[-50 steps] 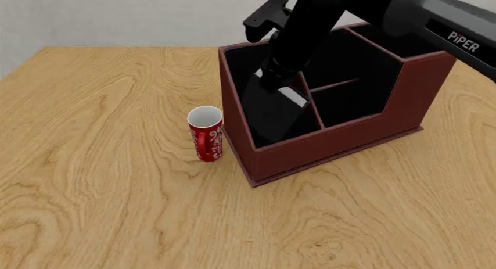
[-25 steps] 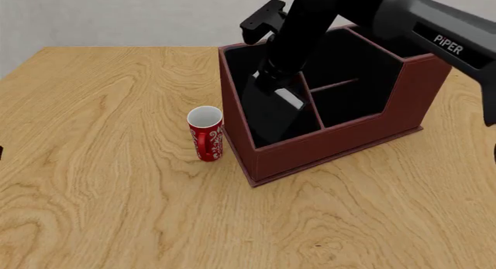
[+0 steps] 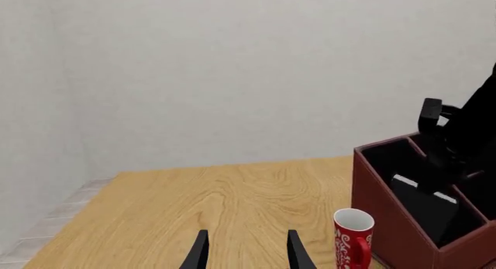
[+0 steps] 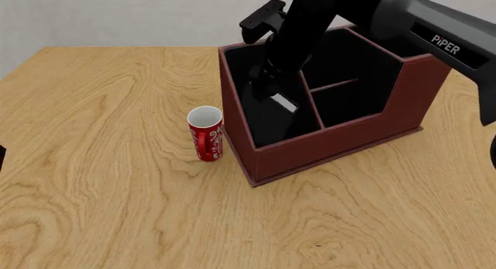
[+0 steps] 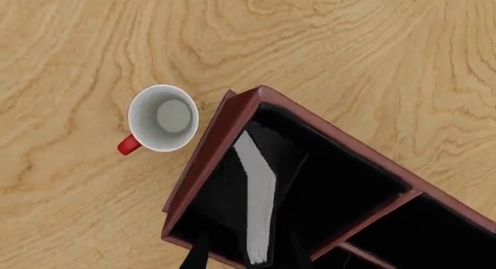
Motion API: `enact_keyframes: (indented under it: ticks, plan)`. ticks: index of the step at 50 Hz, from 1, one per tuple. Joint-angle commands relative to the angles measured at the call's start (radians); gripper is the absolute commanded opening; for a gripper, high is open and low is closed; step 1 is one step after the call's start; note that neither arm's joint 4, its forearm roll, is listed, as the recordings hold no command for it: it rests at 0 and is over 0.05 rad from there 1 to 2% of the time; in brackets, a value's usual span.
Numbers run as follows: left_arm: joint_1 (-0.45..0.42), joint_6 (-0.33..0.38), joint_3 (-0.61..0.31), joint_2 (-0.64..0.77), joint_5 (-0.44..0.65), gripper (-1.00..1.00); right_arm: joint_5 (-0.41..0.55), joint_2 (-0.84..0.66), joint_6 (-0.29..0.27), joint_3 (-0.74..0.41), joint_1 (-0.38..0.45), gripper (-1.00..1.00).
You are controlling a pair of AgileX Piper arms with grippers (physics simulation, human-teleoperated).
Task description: Pick up the book and place it in the left compartment of the caddy.
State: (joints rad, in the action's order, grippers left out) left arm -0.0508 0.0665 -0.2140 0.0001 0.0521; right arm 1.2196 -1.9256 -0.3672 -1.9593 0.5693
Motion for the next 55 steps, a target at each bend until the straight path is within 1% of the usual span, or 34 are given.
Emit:
enact_keyframes:
  ticks: [1,23,27,41,50,55]
  plan:
    - [-0.003,0.002,0.0,0.0,-0.001,1.0,0.0,0.009,0.006,0.003,0.0,1.0]
    - [-0.001,-0.002,-0.006,0.0,0.001,1.0,0.0,0.034,-0.007,0.011,-0.01,1.0]
    - [-0.006,-0.004,-0.011,0.0,0.001,1.0,0.0,0.076,-0.021,0.025,-0.024,1.0]
    - [-0.016,-0.01,-0.034,0.0,0.013,1.0,0.0,0.166,-0.03,0.065,-0.05,1.0]
    - [-0.027,-0.007,-0.047,0.0,0.019,1.0,0.0,0.224,-0.01,0.076,-0.053,1.0]
    - [-0.037,-0.002,-0.055,0.0,0.022,1.0,0.0,0.277,0.023,0.091,-0.039,1.0]
